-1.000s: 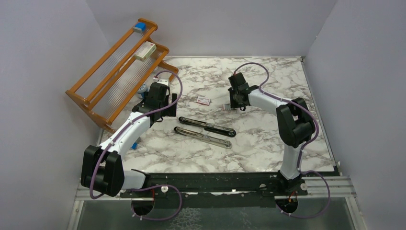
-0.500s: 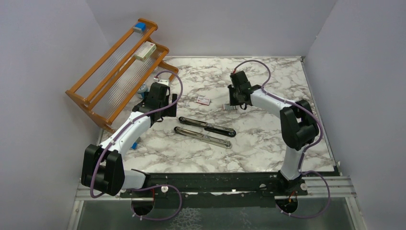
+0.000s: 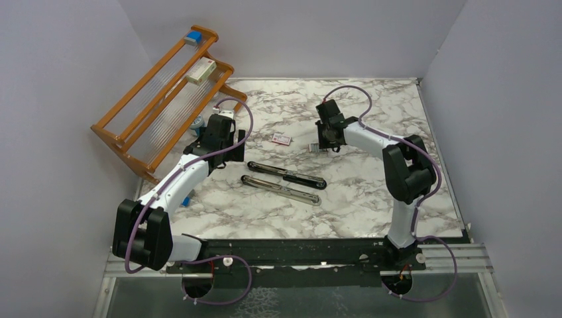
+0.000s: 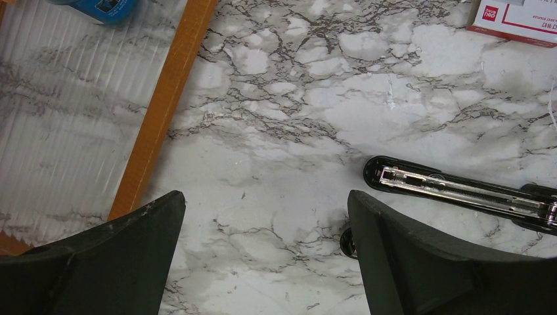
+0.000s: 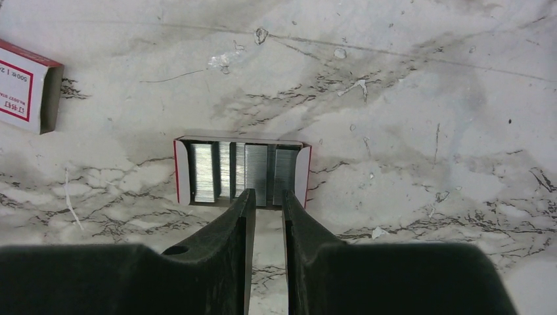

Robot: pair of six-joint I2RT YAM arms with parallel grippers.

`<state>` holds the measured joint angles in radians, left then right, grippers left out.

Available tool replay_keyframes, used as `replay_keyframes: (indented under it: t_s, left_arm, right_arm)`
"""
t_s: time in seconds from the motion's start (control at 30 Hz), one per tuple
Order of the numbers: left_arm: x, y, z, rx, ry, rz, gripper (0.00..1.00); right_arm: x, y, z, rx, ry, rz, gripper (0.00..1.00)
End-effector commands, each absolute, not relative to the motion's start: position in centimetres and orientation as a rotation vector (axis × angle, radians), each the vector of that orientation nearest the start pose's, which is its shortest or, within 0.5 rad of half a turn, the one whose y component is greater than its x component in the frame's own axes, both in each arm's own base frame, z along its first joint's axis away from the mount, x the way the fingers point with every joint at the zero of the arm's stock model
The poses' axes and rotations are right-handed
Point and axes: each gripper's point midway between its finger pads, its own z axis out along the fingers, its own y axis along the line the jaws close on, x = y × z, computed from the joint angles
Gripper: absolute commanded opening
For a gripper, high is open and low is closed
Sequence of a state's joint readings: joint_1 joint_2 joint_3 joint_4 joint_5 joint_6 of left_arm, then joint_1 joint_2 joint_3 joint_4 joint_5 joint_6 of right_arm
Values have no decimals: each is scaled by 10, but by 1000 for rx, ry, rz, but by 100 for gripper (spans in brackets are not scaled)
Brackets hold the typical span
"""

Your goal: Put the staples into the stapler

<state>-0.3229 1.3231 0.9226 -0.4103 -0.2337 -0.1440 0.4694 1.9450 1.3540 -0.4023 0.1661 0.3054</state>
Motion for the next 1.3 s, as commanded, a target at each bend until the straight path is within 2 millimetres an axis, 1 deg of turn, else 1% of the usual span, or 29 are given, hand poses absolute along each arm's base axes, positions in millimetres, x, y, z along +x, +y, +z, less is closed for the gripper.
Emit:
replay_keyframes:
  t_s: [0.0,0.27,0.5,1.13,1.27]
  left_arm:
    - [340,-75,129,108,2342,67,97]
    - [340,-76,129,110,2341,66,97]
    - [340,-75,129,109,2341,66,96]
    - [340,-75,129,108,2341,69,96]
    - [340,-75,129,108,2341,69,96]
  right_arm:
    - [417,182,38,-101,2559,16,24]
    - [415,175,35,-91,2567,-33,24]
    - [415,174,35,-87,2567,-38,24]
    - [420,184,28,-92,2577,10,25]
    - [421,184,31,-85,2569,13,25]
